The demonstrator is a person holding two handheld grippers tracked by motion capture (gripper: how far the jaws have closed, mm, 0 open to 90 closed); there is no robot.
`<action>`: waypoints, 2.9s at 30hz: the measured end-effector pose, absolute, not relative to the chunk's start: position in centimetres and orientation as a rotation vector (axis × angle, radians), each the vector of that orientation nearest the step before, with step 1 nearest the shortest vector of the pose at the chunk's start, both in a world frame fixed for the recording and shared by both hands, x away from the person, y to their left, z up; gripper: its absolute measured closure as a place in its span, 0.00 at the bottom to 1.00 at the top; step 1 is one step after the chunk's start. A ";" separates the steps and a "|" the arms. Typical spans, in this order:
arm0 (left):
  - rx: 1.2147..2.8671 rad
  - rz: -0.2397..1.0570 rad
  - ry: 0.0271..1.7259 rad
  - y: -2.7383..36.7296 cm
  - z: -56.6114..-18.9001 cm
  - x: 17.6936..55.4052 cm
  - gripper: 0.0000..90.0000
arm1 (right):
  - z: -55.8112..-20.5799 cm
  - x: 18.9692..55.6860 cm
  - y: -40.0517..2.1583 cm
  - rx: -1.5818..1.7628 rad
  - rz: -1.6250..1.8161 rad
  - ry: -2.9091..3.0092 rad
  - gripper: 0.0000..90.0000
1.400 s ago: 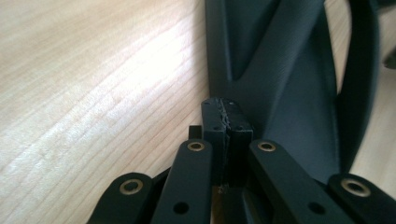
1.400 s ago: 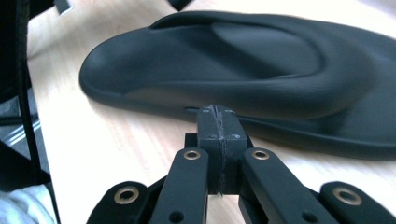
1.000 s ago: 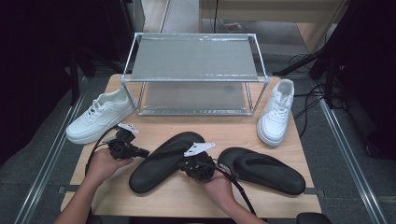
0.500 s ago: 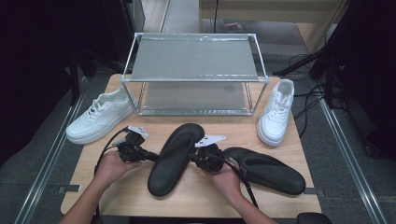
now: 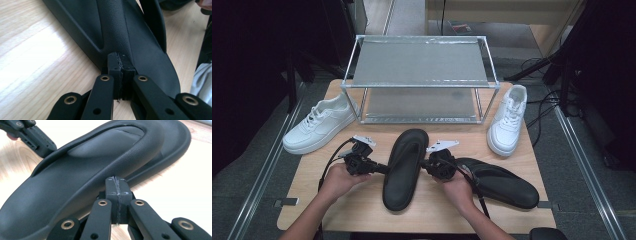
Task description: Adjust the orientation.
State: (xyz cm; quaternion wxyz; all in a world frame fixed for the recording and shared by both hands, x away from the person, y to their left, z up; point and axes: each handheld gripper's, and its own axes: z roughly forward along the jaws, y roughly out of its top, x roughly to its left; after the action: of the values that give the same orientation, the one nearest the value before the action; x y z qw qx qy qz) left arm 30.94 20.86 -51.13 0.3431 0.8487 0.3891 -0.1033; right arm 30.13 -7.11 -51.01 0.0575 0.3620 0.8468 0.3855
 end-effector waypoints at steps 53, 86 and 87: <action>2.131 -0.120 0.929 21.0 -47.6 30.2 0.44 | -46.9 27.2 -18.1 0.897 1.387 2.662 0.69; 2.126 -0.120 0.890 19.2 -47.4 32.4 0.44 | -47.7 24.2 -27.1 1.114 1.221 2.588 0.66; 2.124 -0.116 0.890 19.2 -47.4 32.4 0.44 | -47.9 24.1 -27.2 1.118 1.215 2.600 0.66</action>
State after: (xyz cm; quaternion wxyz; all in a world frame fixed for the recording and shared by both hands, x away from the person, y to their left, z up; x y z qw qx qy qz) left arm 32.39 19.23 -47.35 0.4058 0.8419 0.3527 -0.0458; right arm 24.13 -27.18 -47.90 0.0306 0.3629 0.8437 0.3944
